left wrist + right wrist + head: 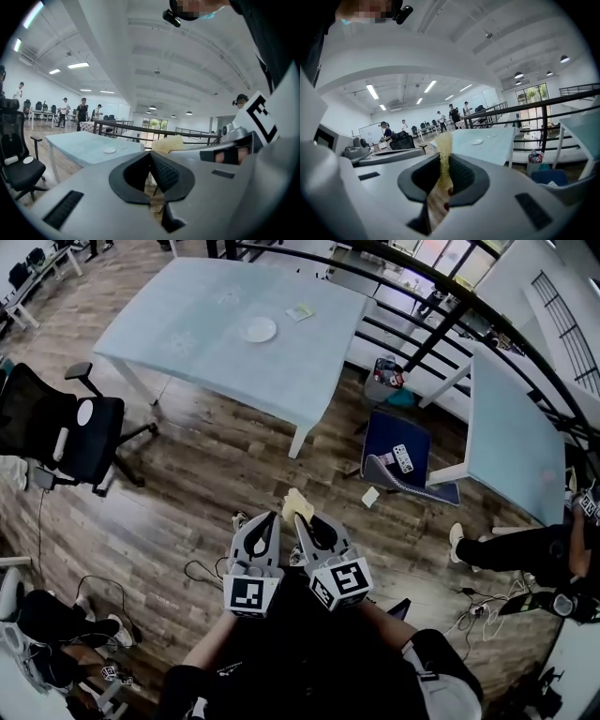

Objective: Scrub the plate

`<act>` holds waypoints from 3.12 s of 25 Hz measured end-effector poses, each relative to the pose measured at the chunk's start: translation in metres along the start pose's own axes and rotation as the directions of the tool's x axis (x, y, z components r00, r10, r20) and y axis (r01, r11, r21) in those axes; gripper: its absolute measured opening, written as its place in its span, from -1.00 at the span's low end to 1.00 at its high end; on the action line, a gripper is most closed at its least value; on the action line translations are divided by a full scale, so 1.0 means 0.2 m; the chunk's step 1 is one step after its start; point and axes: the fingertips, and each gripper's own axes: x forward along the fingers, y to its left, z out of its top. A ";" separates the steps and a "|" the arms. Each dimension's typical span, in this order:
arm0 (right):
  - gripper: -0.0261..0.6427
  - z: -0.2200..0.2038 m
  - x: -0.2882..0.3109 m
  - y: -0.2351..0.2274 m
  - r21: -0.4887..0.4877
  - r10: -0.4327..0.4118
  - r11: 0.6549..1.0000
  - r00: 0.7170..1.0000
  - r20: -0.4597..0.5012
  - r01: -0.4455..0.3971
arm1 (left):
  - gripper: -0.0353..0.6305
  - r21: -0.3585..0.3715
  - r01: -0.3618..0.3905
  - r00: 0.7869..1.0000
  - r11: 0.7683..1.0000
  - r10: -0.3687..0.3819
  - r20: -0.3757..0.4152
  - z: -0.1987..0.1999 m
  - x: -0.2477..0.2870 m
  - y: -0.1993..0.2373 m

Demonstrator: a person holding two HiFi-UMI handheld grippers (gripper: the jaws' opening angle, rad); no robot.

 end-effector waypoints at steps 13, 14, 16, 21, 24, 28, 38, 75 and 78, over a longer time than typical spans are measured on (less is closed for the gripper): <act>-0.77 0.16 0.46 0.08 0.033 -0.102 0.994 0.994 0.035 0.101 | -0.86 0.045 0.116 0.993 0.992 -0.115 -0.017 0.13 0.21 0.44; -0.77 0.17 0.49 0.09 0.033 -0.105 0.994 0.994 0.038 0.104 | -0.86 0.046 0.119 0.993 0.992 -0.118 -0.017 0.14 0.21 0.48; -0.77 0.20 0.56 0.13 0.031 -0.109 0.994 0.993 0.043 0.108 | -0.86 0.045 0.120 0.993 0.992 -0.120 -0.010 0.17 0.21 0.56; -0.77 0.23 0.76 0.24 0.020 -0.106 0.994 0.993 0.047 0.105 | -0.86 0.039 0.115 0.993 0.993 -0.115 0.006 0.21 0.22 0.79; -0.77 0.23 0.85 0.31 0.015 -0.094 0.995 0.995 0.045 0.094 | -0.86 0.031 0.114 0.993 0.993 -0.114 0.010 0.21 0.20 0.90; -0.77 0.23 0.95 0.39 0.014 -0.080 0.997 0.996 0.041 0.079 | -0.86 0.017 0.092 0.996 0.996 -0.092 0.020 0.22 0.16 1.03; -0.77 0.22 1.12 0.45 0.021 -0.024 1.000 1.000 0.012 0.024 | -0.86 0.011 0.031 0.999 0.999 -0.032 0.017 0.22 0.17 1.20; -0.77 0.73 2.15 -0.37 0.107 -0.109 0.989 0.993 0.032 0.106 | -0.86 0.032 0.094 0.994 0.995 -0.093 -0.054 0.45 1.43 1.70; -0.77 0.76 2.17 -0.43 0.104 -0.125 0.987 0.991 0.039 0.120 | -0.86 0.046 0.100 0.994 0.994 -0.098 -0.040 0.48 1.50 1.71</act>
